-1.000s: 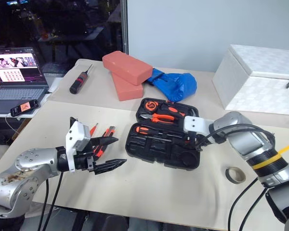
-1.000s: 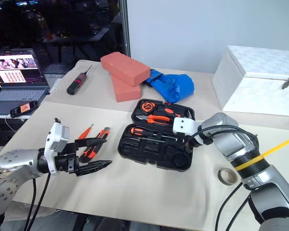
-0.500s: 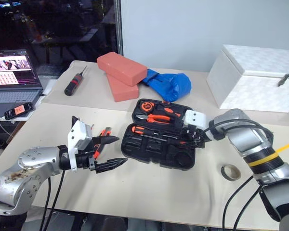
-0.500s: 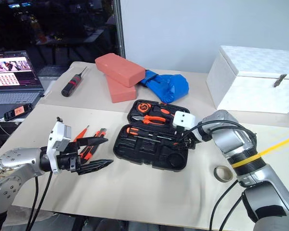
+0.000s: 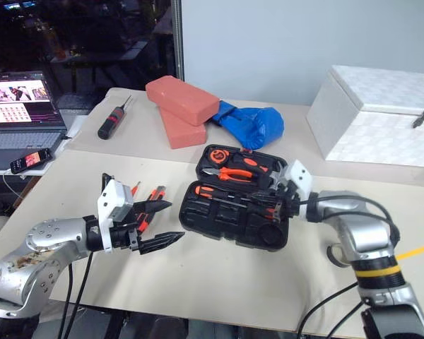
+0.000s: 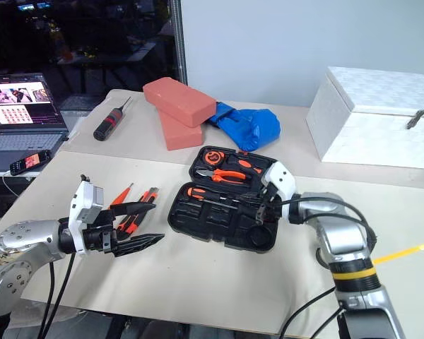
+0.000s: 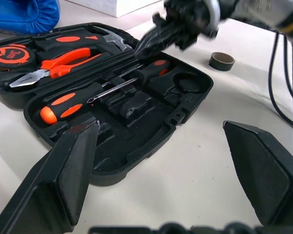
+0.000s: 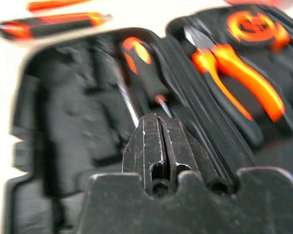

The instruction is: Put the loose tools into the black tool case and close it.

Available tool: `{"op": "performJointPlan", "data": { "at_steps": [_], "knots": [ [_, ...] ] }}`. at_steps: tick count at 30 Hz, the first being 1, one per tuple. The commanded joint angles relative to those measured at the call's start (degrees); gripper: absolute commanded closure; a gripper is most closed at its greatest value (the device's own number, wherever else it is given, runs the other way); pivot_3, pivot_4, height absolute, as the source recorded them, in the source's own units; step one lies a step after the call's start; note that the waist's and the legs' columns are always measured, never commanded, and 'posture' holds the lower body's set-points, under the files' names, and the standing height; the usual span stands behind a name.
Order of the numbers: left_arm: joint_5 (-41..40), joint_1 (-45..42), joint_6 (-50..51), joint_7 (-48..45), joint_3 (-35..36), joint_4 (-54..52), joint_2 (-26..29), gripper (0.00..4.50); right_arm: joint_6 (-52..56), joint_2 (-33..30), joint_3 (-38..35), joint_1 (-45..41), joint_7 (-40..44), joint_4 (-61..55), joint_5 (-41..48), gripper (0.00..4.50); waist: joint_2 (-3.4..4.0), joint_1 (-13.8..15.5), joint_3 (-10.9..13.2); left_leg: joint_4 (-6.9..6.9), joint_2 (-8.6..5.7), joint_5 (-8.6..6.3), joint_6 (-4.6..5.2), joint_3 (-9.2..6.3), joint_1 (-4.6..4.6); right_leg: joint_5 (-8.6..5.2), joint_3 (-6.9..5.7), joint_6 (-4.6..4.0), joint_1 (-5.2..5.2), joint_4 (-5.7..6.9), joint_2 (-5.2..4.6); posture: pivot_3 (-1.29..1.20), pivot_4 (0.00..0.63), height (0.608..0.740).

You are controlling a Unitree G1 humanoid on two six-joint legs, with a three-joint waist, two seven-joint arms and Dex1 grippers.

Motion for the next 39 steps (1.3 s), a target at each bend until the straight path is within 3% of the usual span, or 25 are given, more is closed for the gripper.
{"op": "performJointPlan", "data": {
  "at_steps": [1, 6, 11, 17, 20, 25, 30, 35, 39],
  "knots": [
    [1.1, 0.4, -2.5, 0.0, 1.1, 0.7, 0.1, 0.14, -5.5, 2.0, 5.8, 1.2, -6.3, 4.1, -7.2, 4.46, 0.05, -0.3, 0.0, -0.01, -0.01, 0.00, 0.00, 0.00, 0.01, 0.00, 0.01, 0.00, -0.01, 0.00, 0.00, 0.00, 0.150, 0.740],
    [2.3, 1.9, -4.2, 1.0, 2.1, 0.9, -0.2, 0.14, -13.8, 5.8, 10.8, -1.3, -17.4, 16.5, -17.0, 4.46, -0.25, -0.7, -0.3, -0.01, 0.21, -0.13, -0.22, 0.05, 0.27, 0.01, 0.01, -0.13, 0.16, 0.00, 0.13, 0.00, 0.150, 0.740],
    [2.6, 2.7, -4.7, 2.8, 3.1, 1.4, -0.8, 0.14, -16.9, 9.6, 11.7, -3.8, -20.5, 20.6, -18.8, 4.46, -0.53, -1.8, -0.7, -0.01, 0.94, -0.38, -0.63, 0.15, 0.67, -0.04, -0.01, -0.34, 0.26, -0.25, 0.51, 0.00, 0.150, 0.740],
    [1.9, 4.4, -4.3, 4.8, 4.7, -0.3, -1.1, 0.14, -18.9, 15.6, 0.3, -4.4, -20.5, 10.8, -5.3, 4.46, -0.55, -2.4, -0.6, -0.01, 1.56, -0.43, -0.71, 0.21, 0.54, -0.05, -0.04, -0.41, 0.05, -0.33, 0.56, 0.00, 0.150, 0.740],
    [1.3, 4.2, -4.1, 4.9, 5.2, -0.1, -0.9, 0.14, -14.9, 15.8, -2.4, -4.2, -17.2, 4.0, 1.6, 4.46, 0.22, -2.0, -0.1, -0.02, 1.60, -0.43, -0.71, 0.43, 0.45, 0.03, 0.01, -0.53, -0.14, -0.27, 0.52, 0.00, 0.150, 0.740],
    [1.6, 4.6, -4.2, 5.7, 3.8, -1.2, -1.6, 0.14, -5.9, 8.4, 1.6, -1.3, -9.2, -4.8, 3.4, 4.46, 0.24, -1.1, -0.1, -0.12, 1.60, -0.47, -0.78, 1.16, 0.44, 0.32, -0.04, -0.87, -0.45, 0.07, 0.66, 0.00, 0.150, 0.740],
    [1.0, 3.3, -3.6, 6.5, 3.4, -1.2, -1.4, 0.14, -5.8, 5.4, 4.4, -1.4, -10.1, -3.6, -1.3, 4.46, 0.11, -0.7, -0.2, -0.81, 1.58, -0.47, -0.77, 1.24, 0.13, 0.25, 0.08, -0.98, -1.02, 0.11, 0.88, 0.00, 0.150, 0.740],
    [0.7, 3.7, -3.5, 6.9, 3.9, -1.6, -1.2, 0.14, -6.8, 6.6, 6.3, -1.2, -16.4, 0.1, -7.4, 4.46, 0.10, -0.6, -0.2, -0.86, 1.68, -0.58, -0.79, 1.23, 0.07, 0.19, 0.08, -1.00, -1.08, 0.08, 1.05, 0.00, 0.150, 0.740],
    [0.4, 4.6, -3.3, 8.0, 4.5, -2.8, -1.3, 0.14, -10.6, 3.8, 13.9, 2.3, -16.4, 2.2, -15.9, 4.46, -0.08, -0.5, -0.3, -0.80, 1.67, -0.56, -0.81, 1.23, 0.22, 0.01, 0.08, -0.60, -0.87, -0.01, 1.03, 0.00, 0.150, 0.740]
  ]
}}
